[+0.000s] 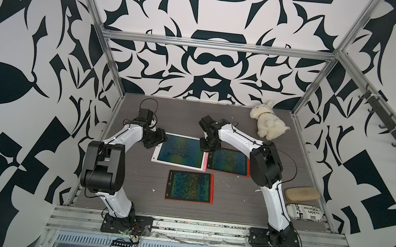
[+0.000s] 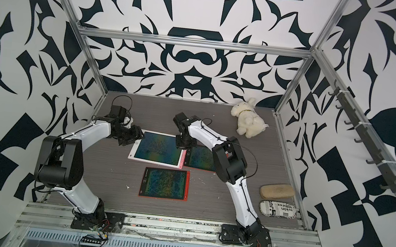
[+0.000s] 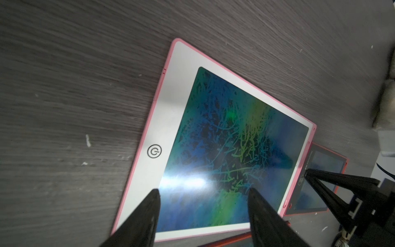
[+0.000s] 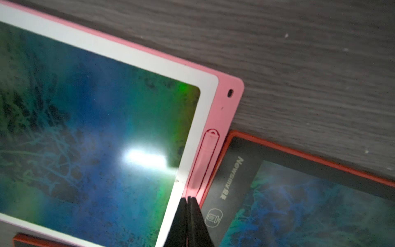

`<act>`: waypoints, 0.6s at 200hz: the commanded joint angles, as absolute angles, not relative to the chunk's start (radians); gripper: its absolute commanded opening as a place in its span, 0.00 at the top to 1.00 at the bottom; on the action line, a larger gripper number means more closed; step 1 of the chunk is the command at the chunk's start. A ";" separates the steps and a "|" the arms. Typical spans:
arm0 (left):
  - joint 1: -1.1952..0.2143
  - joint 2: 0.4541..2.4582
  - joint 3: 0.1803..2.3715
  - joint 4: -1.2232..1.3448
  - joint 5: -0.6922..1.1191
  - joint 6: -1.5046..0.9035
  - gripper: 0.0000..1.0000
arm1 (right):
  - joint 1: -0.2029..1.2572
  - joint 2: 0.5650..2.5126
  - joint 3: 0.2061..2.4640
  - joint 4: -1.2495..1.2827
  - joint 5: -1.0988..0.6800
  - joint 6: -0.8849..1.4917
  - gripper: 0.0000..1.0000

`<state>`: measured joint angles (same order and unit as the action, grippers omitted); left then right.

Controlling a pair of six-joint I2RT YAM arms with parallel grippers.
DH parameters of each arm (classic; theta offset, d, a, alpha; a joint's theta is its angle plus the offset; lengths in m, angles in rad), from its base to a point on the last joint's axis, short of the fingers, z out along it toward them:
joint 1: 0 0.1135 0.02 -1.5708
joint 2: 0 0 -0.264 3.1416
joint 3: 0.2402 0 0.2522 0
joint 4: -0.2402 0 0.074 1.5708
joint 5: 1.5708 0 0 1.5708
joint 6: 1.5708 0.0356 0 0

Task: Place the stylus back onto the writing tablet
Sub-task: Place the stylus on the writing tablet.

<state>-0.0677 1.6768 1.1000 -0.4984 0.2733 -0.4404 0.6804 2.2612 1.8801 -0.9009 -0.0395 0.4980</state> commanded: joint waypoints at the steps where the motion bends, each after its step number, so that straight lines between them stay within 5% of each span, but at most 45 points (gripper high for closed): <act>1: -0.071 1.656 1.114 -0.514 0.269 -0.426 0.33 | 0.685 2.281 1.906 -0.936 -0.024 0.508 0.92; 76: -0.071 1.632 1.103 -0.495 0.265 -0.426 0.33 | 0.684 2.324 1.858 -0.934 0.007 0.525 0.92; 120: -0.071 1.465 1.074 -0.421 0.225 -0.415 0.32 | 0.677 2.165 1.809 -0.887 0.145 0.519 0.95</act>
